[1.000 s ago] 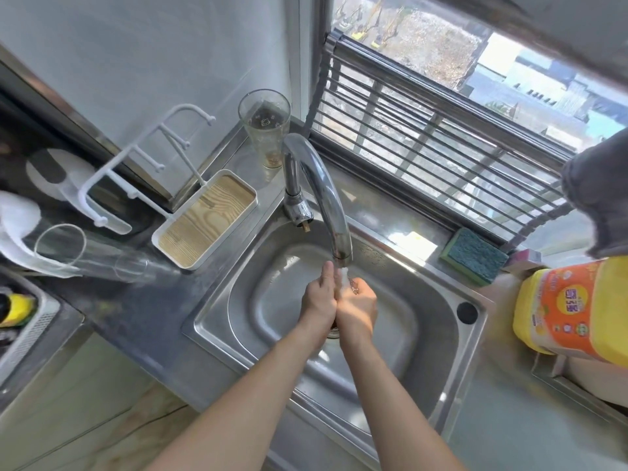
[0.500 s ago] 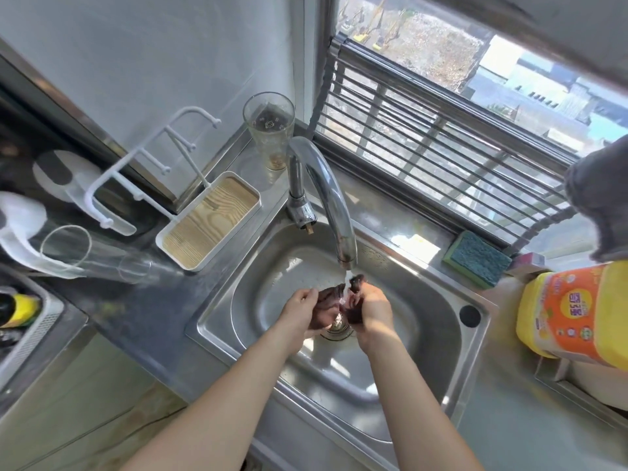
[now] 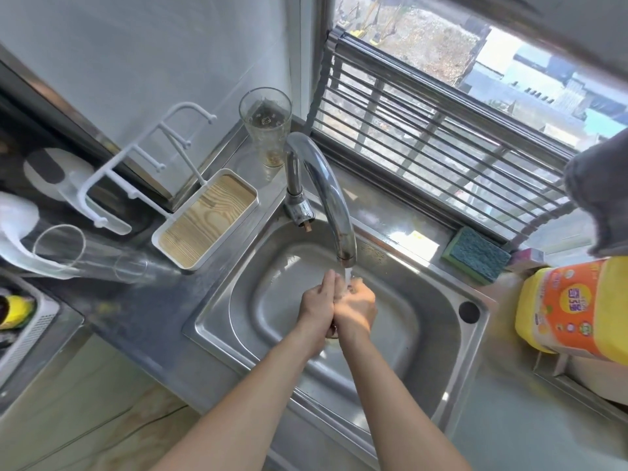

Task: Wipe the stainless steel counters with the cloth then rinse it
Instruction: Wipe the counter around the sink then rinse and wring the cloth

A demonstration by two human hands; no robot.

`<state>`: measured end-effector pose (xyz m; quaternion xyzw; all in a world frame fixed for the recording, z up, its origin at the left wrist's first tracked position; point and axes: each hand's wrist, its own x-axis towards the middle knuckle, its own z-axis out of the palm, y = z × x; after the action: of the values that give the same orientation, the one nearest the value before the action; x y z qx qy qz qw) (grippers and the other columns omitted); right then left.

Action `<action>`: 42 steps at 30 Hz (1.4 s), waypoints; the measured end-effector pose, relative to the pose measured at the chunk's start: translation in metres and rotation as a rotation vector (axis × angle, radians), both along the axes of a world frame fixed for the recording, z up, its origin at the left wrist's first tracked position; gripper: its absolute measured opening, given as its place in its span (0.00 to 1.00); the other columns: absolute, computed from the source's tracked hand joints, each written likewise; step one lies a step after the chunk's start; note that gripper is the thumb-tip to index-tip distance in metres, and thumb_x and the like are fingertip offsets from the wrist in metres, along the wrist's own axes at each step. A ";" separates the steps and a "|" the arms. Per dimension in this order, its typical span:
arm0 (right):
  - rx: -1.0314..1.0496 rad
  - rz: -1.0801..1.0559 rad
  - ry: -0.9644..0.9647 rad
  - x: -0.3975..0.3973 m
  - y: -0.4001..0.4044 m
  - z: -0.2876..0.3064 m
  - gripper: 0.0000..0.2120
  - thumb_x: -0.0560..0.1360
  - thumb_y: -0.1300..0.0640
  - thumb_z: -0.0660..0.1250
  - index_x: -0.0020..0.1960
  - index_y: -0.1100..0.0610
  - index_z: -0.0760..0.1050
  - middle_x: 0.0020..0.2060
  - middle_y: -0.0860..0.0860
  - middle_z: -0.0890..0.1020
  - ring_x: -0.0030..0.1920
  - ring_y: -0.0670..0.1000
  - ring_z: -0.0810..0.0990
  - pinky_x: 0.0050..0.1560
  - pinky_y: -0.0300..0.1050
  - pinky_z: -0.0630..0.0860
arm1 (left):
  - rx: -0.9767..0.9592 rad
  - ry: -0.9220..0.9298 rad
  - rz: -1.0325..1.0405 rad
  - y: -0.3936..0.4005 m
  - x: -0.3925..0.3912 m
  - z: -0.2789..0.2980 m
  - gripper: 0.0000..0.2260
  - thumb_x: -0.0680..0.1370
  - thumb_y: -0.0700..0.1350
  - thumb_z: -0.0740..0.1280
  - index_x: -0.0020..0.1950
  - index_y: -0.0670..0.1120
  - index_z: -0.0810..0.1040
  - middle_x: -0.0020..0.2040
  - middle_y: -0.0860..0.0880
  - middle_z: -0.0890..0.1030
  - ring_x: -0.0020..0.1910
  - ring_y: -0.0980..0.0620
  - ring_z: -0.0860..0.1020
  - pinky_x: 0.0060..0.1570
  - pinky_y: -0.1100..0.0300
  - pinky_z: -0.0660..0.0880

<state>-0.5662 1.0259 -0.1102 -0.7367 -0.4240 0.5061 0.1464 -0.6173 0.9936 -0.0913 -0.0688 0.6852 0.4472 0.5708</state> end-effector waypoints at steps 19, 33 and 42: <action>-0.222 0.004 0.288 0.001 -0.017 0.010 0.06 0.80 0.58 0.64 0.55 0.54 0.77 0.44 0.52 0.84 0.46 0.53 0.82 0.44 0.38 0.78 | -0.106 -0.116 0.064 -0.004 -0.023 -0.013 0.13 0.84 0.50 0.61 0.53 0.44 0.80 0.46 0.42 0.85 0.43 0.45 0.83 0.42 0.56 0.81; -0.174 -0.037 0.061 0.000 0.011 -0.001 0.15 0.84 0.50 0.61 0.47 0.59 0.78 0.42 0.60 0.82 0.44 0.62 0.81 0.47 0.51 0.77 | 0.092 0.042 -0.118 -0.006 -0.018 -0.019 0.15 0.79 0.48 0.71 0.34 0.47 0.74 0.27 0.51 0.73 0.25 0.53 0.68 0.25 0.64 0.65; -0.233 0.027 0.490 0.034 0.030 0.010 0.11 0.80 0.67 0.61 0.52 0.62 0.82 0.48 0.59 0.84 0.50 0.58 0.82 0.60 0.58 0.79 | -0.126 -0.310 -0.121 -0.035 -0.042 -0.024 0.12 0.84 0.47 0.65 0.63 0.42 0.78 0.46 0.43 0.84 0.38 0.47 0.83 0.29 0.59 0.80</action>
<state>-0.5318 1.0560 -0.0997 -0.5983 -0.3246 0.7166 0.1522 -0.6589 0.9588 -0.1149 -0.1312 0.6184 0.3524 0.6901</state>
